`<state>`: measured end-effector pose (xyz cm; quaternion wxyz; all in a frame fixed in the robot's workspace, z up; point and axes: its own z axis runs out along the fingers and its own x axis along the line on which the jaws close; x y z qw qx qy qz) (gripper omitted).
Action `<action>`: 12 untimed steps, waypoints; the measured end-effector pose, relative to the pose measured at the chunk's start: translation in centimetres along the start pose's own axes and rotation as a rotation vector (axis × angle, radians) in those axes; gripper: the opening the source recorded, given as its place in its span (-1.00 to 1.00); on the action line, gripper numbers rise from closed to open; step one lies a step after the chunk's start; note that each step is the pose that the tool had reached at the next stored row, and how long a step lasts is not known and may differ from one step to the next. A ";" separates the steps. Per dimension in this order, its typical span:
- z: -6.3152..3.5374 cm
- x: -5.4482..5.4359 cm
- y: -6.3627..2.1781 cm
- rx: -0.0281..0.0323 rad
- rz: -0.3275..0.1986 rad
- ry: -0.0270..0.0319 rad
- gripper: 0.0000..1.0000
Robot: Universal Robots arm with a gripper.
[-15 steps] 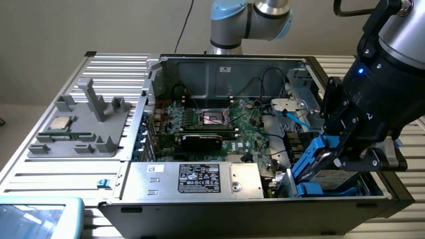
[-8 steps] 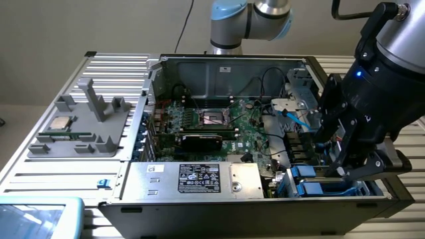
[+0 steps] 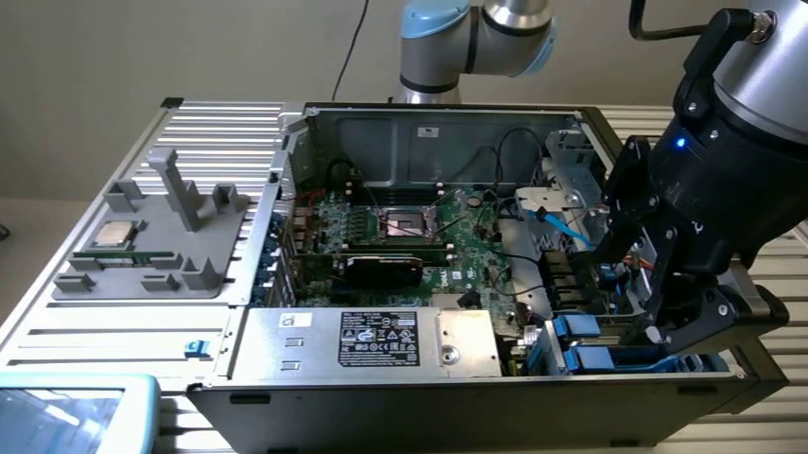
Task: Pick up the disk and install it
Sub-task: 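Insert the disk into the insertion slot, then insert the first disk wire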
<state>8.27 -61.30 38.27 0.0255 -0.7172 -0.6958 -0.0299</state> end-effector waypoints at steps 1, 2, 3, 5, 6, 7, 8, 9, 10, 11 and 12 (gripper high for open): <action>0.01 0.0 0.00 0.0000 0.000 0.0002 0.51; 0.01 0.0 0.00 0.0000 0.000 0.0002 0.51; 0.01 0.0 0.00 0.0000 0.000 0.0002 0.51; 0.01 0.0 0.00 0.0000 0.000 0.0002 0.51; -0.01 0.0 0.00 0.0000 0.000 0.0003 0.51; -0.06 0.0 0.00 -0.0001 0.000 0.0005 0.51; -0.16 0.0 0.00 0.0000 0.000 0.0004 0.51; -0.30 0.0 0.00 0.0000 0.000 0.0002 0.51; -0.45 0.0 0.00 0.0000 0.000 0.0002 0.51; -0.62 0.0 0.00 0.0000 0.000 0.0001 0.51; -0.77 0.1 0.00 0.0000 0.000 0.0000 0.51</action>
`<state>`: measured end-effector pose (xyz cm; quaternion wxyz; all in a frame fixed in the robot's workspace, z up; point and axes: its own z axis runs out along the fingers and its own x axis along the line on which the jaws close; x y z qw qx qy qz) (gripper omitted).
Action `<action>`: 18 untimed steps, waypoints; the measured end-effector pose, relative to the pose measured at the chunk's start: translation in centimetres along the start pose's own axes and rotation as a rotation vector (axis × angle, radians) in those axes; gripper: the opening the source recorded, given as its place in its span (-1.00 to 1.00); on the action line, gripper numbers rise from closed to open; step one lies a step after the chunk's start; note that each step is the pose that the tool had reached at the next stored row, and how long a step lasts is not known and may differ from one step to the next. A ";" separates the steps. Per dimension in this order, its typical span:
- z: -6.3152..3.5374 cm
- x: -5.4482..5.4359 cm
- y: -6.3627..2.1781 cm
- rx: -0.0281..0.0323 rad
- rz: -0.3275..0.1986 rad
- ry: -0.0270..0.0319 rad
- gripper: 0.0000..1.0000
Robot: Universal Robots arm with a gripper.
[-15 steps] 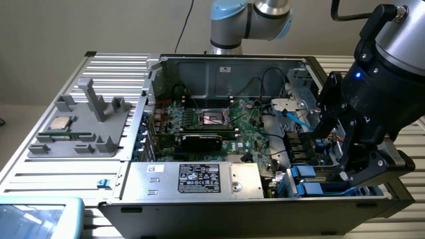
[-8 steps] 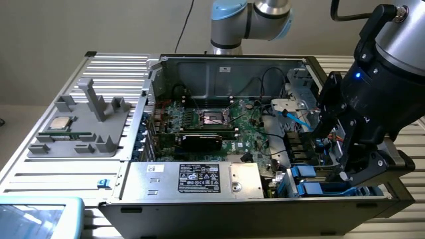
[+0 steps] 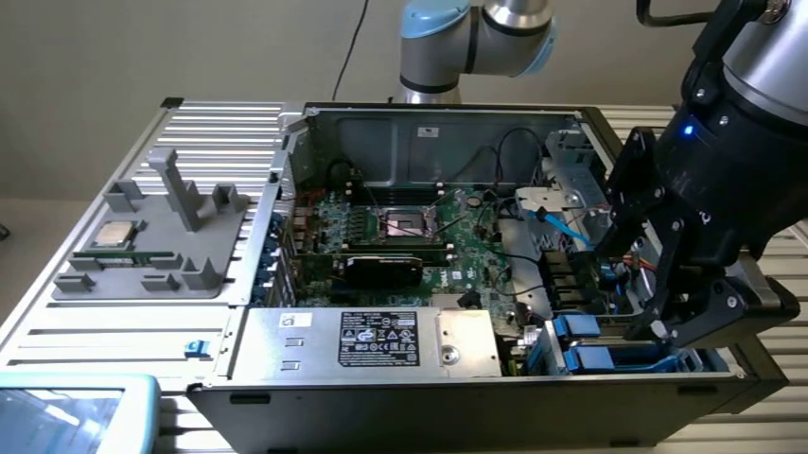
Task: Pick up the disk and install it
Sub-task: 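Insert the first disk wire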
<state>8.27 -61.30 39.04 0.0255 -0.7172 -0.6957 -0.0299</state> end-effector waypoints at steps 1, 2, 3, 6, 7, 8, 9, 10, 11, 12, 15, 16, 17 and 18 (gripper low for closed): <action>-0.09 0.0 0.00 0.0000 0.000 0.0000 0.51; -0.10 0.0 0.00 -0.0001 0.000 0.0002 0.51; -0.10 0.0 0.00 0.0000 0.000 0.0001 0.51; -0.12 0.0 0.00 0.0000 0.000 0.0000 0.51; -0.12 0.0 0.00 0.0000 0.000 0.0000 0.51; -0.12 0.0 0.00 0.0000 0.000 0.0000 0.51; -0.12 0.0 0.00 0.0000 0.000 -0.0001 0.51; -0.12 0.0 0.00 0.0000 0.000 0.0000 0.51; -0.12 0.0 0.00 0.0000 0.000 0.0000 0.51; -0.12 0.0 0.00 0.0000 0.000 -0.0001 0.51; -0.12 0.0 0.00 -0.0001 0.000 -0.0001 0.51; -0.12 0.0 0.02 -0.0001 0.000 -0.0001 0.51; -0.13 0.0 0.23 0.0002 0.000 0.0000 0.51; -0.13 0.0 0.54 0.0015 0.000 0.0007 0.51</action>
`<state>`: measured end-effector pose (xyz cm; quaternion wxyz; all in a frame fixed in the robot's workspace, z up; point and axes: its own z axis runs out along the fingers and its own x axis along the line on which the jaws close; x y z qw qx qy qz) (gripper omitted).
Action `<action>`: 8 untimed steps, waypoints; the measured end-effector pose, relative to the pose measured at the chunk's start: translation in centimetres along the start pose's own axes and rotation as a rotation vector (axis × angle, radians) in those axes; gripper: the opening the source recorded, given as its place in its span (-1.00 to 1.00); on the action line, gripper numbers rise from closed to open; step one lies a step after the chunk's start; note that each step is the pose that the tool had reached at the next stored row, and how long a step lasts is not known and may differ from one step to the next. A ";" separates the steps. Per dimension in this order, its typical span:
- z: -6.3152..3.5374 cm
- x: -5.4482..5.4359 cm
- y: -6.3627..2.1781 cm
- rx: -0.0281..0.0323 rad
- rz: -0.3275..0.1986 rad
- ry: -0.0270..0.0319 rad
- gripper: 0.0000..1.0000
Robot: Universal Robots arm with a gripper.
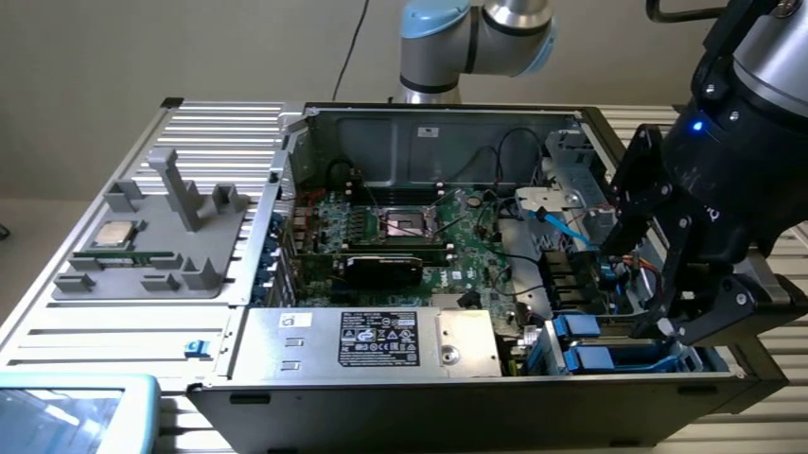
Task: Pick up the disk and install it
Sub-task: 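Insert the first disk wire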
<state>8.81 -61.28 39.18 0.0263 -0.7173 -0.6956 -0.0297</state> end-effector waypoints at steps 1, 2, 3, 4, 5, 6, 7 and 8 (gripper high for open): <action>0.01 0.0 0.34 0.0017 0.000 0.0016 0.51; 0.02 0.0 0.66 0.0032 0.000 0.0036 0.51; 0.01 0.1 0.99 0.0041 0.000 0.0058 0.51; 0.02 0.1 1.35 0.0049 0.001 0.0084 0.51; 0.03 0.1 1.71 0.0055 0.001 0.0109 0.51; 0.03 0.2 2.06 0.0061 0.001 0.0134 0.51; 0.04 0.2 2.39 0.0067 0.001 0.0157 0.51; 0.04 0.3 2.65 0.0074 0.001 0.0178 0.51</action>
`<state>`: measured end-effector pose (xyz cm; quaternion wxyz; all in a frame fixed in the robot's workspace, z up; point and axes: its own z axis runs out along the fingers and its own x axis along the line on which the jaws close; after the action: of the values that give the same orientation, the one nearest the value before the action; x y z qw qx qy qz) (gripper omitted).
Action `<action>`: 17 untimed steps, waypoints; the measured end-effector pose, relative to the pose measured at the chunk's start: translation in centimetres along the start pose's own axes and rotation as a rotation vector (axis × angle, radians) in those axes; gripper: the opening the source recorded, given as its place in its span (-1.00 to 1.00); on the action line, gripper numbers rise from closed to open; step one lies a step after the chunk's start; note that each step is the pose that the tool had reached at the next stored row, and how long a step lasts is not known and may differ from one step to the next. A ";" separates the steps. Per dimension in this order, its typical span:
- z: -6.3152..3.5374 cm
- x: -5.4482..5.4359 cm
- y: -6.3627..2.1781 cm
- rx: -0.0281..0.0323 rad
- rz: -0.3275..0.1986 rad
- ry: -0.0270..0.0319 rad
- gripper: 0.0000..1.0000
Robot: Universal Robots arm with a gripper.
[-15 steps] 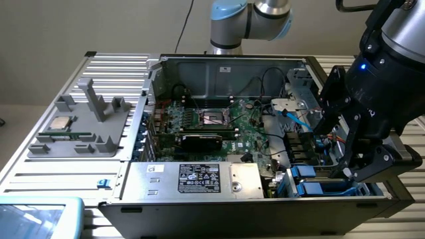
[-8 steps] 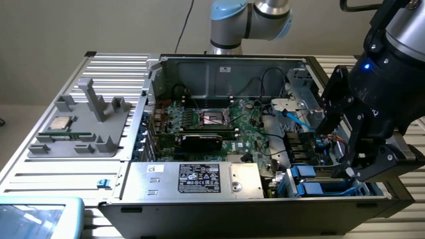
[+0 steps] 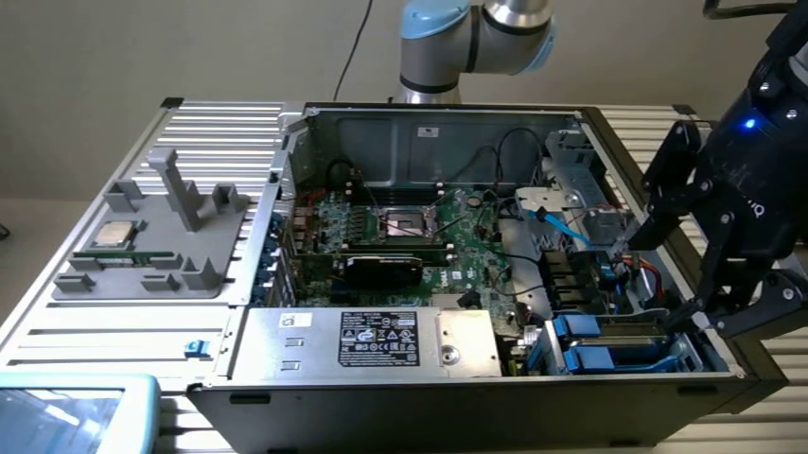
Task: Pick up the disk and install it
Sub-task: 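Insert the first disk wire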
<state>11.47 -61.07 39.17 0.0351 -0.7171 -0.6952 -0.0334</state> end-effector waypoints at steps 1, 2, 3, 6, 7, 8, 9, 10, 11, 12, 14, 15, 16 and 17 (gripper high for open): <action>0.02 0.1 0.21 0.0009 0.000 0.0024 0.51; 0.04 0.2 0.36 0.0020 0.000 0.0058 0.51; 0.06 0.2 0.50 0.0037 0.000 0.0099 0.51; 0.12 0.5 0.91 0.0097 0.001 0.0235 0.51; 0.14 0.6 1.05 0.0118 0.001 0.0281 0.51; 0.16 0.6 1.20 0.0140 0.001 0.0328 0.51; 0.18 0.7 1.33 0.0163 0.002 0.0374 0.51; 0.21 0.8 1.47 0.0188 0.002 0.0423 0.51; 0.24 0.9 1.62 0.0217 0.002 0.0466 0.51; 0.29 1.0 1.78 0.0251 0.002 0.0508 0.51; 0.37 1.1 2.19 0.0330 0.003 0.0590 0.51; 0.41 1.2 2.46 0.0376 0.004 0.0624 0.51; 0.46 1.2 2.72 0.0417 0.004 0.0651 0.51; 0.54 1.2 2.97 0.0453 0.005 0.0678 0.51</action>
<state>14.47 -59.93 38.74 0.0750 -0.7162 -0.6926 -0.0419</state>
